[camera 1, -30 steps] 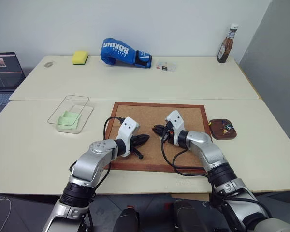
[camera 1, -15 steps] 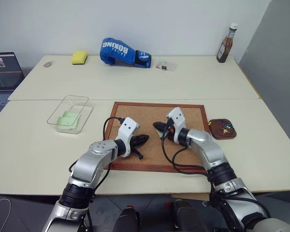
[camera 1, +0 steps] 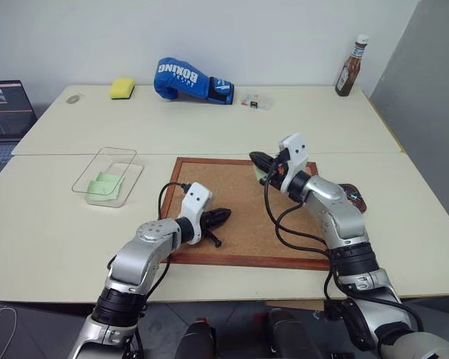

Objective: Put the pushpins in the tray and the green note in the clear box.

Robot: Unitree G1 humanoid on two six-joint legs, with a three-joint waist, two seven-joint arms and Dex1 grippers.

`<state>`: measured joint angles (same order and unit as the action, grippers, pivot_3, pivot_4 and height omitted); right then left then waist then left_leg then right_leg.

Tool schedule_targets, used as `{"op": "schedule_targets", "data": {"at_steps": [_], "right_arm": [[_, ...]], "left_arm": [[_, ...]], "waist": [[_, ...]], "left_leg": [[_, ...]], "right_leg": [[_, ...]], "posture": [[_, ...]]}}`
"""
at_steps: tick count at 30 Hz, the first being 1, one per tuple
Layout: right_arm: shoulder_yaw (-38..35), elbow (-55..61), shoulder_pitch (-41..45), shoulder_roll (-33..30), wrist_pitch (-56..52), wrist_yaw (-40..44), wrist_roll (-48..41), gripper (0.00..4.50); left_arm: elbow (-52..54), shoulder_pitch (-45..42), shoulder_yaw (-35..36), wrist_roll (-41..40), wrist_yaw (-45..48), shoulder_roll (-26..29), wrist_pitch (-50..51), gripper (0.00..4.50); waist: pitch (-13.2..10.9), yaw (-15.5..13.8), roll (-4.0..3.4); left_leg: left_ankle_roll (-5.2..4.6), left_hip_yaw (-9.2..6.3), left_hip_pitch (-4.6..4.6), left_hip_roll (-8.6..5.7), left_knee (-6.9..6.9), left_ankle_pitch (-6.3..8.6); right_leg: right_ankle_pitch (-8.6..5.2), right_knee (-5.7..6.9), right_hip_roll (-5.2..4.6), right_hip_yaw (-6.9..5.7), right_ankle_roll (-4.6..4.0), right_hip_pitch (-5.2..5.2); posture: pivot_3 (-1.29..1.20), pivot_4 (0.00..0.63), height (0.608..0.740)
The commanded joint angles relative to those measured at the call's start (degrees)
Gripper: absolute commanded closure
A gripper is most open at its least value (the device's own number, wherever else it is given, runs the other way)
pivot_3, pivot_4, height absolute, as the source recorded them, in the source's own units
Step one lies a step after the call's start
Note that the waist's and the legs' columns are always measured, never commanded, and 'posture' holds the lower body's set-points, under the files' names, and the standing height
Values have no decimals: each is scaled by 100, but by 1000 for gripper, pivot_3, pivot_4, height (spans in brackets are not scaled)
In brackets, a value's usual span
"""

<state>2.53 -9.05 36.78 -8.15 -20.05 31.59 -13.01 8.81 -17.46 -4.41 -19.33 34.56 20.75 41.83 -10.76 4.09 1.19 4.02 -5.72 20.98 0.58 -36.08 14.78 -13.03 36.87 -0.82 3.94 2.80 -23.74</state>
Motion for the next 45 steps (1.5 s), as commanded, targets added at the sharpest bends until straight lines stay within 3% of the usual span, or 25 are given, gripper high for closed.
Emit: {"op": "schedule_targets", "data": {"at_steps": [1, 9, 19, 31, 34, 45], "right_arm": [[-106, 332, 198, -45, 58, -153, -26, 4500], [141, 552, 109, -106, 190, -196, 186, 4500], [413, 1036, -87, -87, 77, -186, 270, 4500], [515, 1484, -302, -51, -194, -267, 227, 4500], [518, 1509, -310, -51, -207, -280, 222, 4500], [539, 1539, -317, -36, -239, -287, 209, 4500]], "left_arm": [[541, -213, 662, -874, 37, -155, 443, 3526], [412, -721, 1647, -2482, -397, -891, 1356, 1999], [-153, -965, 1363, -2325, -772, -1282, 1156, 105], [-413, -1242, 1576, -2643, -1110, -1960, 961, 105], [-467, -1295, 1634, -2702, -1114, -1959, 942, 494], [-453, -1297, 1591, -2846, -1104, -1963, 963, 2881]], "waist": [[-2, 7, 2], [-2, -36, 1], [-2, -75, 2], [-2, -83, 2], [-2, -83, 2], [-2, -84, 2]], "left_leg": [[0, 0, 8, 0, 0, 0], [4, -2, 83, -6, 0, 1], [7, -3, 81, -9, -2, 1], [9, -4, 80, -10, -4, 0], [9, -4, 80, -10, -5, -1], [10, -4, 81, -10, -5, -1]], "right_leg": [[2, 0, 0, -1, 3, -7], [22, -8, -11, -5, 30, -66], [21, -7, -11, -6, 31, -65], [22, -4, -10, -6, 31, -64], [22, -4, -10, -6, 32, -64], [22, -4, -10, -6, 31, -64]], "posture": [[0, 150, 740], [0, 150, 740], [0, 150, 740], [0, 150, 740], [0, 150, 740], [0, 150, 740]]}}
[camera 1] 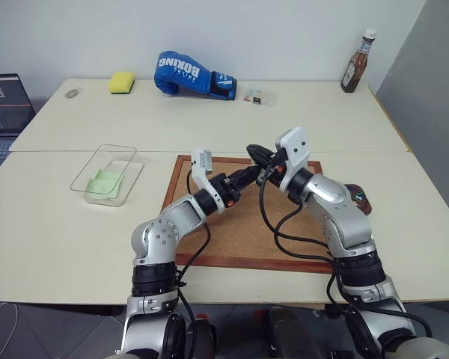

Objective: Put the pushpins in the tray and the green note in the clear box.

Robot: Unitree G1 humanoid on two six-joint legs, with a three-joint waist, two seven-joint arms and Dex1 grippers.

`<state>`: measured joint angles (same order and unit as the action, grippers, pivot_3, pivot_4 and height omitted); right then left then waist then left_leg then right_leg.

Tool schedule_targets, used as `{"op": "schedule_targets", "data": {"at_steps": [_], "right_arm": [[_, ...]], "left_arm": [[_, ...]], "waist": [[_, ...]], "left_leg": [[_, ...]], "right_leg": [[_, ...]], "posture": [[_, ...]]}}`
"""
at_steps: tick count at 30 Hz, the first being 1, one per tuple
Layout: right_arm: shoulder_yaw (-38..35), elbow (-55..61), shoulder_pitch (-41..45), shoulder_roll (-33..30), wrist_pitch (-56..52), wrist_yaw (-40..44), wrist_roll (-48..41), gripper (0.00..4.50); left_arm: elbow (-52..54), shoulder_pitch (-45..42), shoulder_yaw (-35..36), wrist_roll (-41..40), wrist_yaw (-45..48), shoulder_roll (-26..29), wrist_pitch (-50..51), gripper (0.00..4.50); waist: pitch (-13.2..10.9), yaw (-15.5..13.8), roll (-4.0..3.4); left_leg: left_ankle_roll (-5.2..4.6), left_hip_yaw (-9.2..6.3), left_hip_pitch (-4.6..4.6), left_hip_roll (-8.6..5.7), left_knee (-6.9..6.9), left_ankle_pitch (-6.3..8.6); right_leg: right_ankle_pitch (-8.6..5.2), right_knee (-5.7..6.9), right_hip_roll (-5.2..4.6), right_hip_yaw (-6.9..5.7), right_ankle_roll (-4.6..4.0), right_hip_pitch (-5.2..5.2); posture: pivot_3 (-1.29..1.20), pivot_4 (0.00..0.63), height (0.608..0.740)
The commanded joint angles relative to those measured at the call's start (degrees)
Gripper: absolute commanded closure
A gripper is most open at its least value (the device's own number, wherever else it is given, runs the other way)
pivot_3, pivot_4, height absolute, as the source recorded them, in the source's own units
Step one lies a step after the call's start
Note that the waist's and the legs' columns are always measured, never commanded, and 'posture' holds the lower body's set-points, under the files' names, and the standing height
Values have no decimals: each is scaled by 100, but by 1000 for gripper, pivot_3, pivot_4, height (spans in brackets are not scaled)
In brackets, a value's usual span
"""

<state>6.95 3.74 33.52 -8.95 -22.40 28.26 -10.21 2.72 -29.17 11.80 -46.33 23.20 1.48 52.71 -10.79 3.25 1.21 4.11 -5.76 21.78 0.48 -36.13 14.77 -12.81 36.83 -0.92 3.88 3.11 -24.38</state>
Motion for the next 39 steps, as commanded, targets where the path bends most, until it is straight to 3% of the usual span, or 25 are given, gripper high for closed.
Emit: {"op": "schedule_targets", "data": {"at_steps": [1, 8, 25, 39], "right_arm": [[101, 261, 7, 48, -11, 47, -74, 4500], [138, 297, -39, 32, -51, 80, -98, 4500], [-48, 348, -24, -111, -35, -8, -111, 4500], [-356, 832, -193, -260, -309, -233, -201, 4500]], "left_arm": [[161, -124, -39, -150, 30, -41, -128, 3093], [90, -142, -20, -158, -38, -72, -130, 4475], [-480, -169, 538, -626, -741, -140, 210, 4475], [-717, -205, 369, -515, -691, -39, 194, 4475]], "waist": [[0, 1, 0], [0, 0, 0], [1, 0, 1], [1, 0, 1]], "left_leg": [[0, 0, -1, 0, 0, 0], [1, 0, 0, 0, -1, 0], [1, 0, -2, 0, -3, -1], [1, 0, -6, -1, -6, -1]], "right_leg": [[0, 1, 0, 0, 0, 0], [0, 1, 0, 0, 0, 0], [0, 4, 0, 0, 0, 2], [1, 5, 0, 0, 0, 6]], "posture": [[0, 150, 740], [0, 150, 740], [0, 150, 740], [0, 150, 740]]}}
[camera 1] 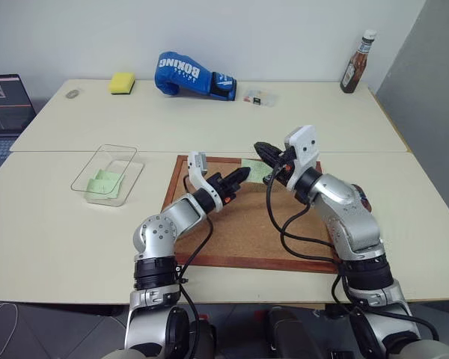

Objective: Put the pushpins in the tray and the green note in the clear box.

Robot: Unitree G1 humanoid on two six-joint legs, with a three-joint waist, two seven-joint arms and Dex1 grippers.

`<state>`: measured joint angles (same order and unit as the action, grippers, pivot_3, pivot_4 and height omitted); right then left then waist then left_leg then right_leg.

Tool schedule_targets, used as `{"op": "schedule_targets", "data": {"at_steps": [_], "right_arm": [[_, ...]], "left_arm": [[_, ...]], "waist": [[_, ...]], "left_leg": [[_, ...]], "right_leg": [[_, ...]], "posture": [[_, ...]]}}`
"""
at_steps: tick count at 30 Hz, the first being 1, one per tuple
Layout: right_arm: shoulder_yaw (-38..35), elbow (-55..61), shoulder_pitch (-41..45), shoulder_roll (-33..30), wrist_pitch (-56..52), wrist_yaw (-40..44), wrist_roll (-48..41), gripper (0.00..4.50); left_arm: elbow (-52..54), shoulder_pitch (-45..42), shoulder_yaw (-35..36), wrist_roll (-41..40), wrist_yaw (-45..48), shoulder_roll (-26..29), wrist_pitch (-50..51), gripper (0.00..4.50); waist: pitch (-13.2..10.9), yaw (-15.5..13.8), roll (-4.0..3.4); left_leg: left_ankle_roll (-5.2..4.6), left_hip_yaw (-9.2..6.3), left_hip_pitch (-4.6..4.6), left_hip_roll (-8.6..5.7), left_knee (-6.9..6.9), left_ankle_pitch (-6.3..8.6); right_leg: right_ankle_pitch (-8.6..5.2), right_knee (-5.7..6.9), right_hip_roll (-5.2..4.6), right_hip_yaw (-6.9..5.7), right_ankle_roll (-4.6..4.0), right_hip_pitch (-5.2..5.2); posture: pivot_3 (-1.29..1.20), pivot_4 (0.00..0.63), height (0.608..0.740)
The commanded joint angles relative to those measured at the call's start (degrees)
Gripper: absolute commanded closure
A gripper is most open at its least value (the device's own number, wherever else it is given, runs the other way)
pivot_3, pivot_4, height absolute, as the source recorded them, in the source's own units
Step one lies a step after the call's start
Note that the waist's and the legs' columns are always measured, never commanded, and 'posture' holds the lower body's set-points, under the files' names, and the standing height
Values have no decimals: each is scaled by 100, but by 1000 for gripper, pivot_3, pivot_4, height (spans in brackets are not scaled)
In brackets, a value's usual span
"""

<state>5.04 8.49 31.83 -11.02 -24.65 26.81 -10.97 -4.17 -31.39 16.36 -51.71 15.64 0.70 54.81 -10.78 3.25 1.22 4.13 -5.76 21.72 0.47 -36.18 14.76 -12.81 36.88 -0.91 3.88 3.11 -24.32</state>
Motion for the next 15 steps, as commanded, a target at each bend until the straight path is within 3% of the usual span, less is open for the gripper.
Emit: {"op": "schedule_targets", "data": {"at_steps": [1, 10, 15], "right_arm": [[-208, 414, -56, -83, -131, -114, -130, 4500], [-1133, 1196, -1067, -884, -1142, -775, 40, 4500], [-1886, 1255, -1390, -1112, -1918, -1121, -105, 4500]], "left_arm": [[21, -4, -182, 96, 117, 84, -51, 4475], [1380, -162, -2718, 1865, 1916, 1619, -1133, 4475], [1166, -537, -3653, 3060, 2740, 2074, -2533, 4475]], "waist": [[0, -1, 0], [0, -55, 0], [0, -76, 0]], "left_leg": [[0, 0, 0, 0, 0, 0], [2, -2, 4, -4, 3, -1], [1, 6, 3, -4, 1, -1]], "right_leg": [[0, 1, 0, 0, 0, 1], [0, -4, -3, 1, -2, 1], [-1, -1, -3, 7, -1, 0]], "posture": [[0, 150, 740], [0, 150, 740], [0, 150, 740]]}}
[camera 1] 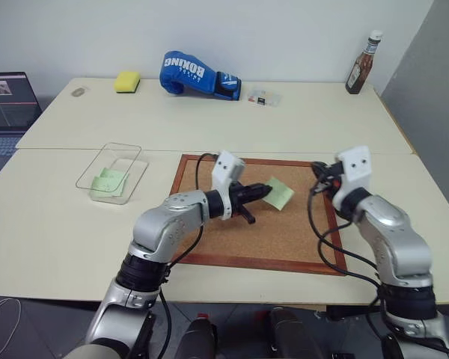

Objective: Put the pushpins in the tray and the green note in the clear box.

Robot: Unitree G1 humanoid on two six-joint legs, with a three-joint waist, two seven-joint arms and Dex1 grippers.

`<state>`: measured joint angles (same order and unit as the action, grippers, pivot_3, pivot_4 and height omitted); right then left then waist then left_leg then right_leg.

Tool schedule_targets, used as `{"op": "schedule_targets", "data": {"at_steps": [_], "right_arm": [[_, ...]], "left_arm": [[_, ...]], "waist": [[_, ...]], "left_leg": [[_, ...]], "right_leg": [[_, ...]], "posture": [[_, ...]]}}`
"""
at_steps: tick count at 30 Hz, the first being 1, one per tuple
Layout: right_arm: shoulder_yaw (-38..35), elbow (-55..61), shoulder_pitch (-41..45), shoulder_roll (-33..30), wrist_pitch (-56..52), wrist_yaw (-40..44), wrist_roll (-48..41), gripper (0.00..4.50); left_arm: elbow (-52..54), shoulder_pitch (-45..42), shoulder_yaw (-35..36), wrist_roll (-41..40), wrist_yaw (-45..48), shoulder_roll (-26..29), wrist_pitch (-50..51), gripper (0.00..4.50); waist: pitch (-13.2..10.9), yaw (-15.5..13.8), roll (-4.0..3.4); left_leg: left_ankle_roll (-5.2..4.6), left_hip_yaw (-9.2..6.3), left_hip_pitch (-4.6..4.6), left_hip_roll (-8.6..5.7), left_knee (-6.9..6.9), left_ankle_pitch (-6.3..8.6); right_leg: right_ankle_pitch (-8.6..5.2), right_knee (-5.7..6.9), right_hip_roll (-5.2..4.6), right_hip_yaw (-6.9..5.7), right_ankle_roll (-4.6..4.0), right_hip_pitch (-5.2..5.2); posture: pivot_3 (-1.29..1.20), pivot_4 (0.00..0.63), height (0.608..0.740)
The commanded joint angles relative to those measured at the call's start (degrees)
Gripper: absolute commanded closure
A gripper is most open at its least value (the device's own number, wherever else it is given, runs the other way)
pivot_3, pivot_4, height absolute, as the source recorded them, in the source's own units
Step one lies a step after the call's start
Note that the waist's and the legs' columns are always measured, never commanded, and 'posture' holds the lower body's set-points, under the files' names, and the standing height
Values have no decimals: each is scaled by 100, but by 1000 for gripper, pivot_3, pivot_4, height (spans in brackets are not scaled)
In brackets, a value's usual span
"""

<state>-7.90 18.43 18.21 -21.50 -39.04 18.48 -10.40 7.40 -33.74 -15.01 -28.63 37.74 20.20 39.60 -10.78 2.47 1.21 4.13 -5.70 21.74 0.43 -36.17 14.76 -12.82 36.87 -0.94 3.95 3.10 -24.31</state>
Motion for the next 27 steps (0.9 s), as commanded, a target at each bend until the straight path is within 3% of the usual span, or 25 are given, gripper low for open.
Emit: {"op": "schedule_targets", "data": {"at_steps": [1, 12, 13, 27], "right_arm": [[-727, 217, -17, -50, -622, -348, -215, 4500], [-1156, -140, 136, 52, -1370, -528, -667, 4500], [-1175, -191, 155, 73, -1395, -553, -698, 4045], [-1070, -441, 139, 22, -1293, -620, -714, 1116]], "left_arm": [[-96, -361, -613, 895, 643, 119, -1224, 4475], [-433, -372, -638, 1167, 1042, -252, -1518, 4475], [-423, -364, -636, 1180, 1053, -263, -1509, 4500], [-347, -332, -530, 1206, 1012, -432, -1351, 4500]], "waist": [[0, 2, 0], [0, 73, -1], [0, 70, 0], [1, 72, -1]], "left_leg": [[0, 1, -2, 1, -1, 0], [-5, 3, 0, 2, 0, 0], [-5, 2, 0, 2, -1, 0], [-5, 1, -1, 2, -2, 0]], "right_leg": [[0, 0, 1, 1, 0, 0], [1, 0, 3, 3, 1, 1], [1, 0, 3, 4, 1, 1], [2, 2, 4, 3, 2, 2]], "posture": [[0, 150, 740], [0, 150, 740], [0, 150, 740], [0, 150, 740]]}}
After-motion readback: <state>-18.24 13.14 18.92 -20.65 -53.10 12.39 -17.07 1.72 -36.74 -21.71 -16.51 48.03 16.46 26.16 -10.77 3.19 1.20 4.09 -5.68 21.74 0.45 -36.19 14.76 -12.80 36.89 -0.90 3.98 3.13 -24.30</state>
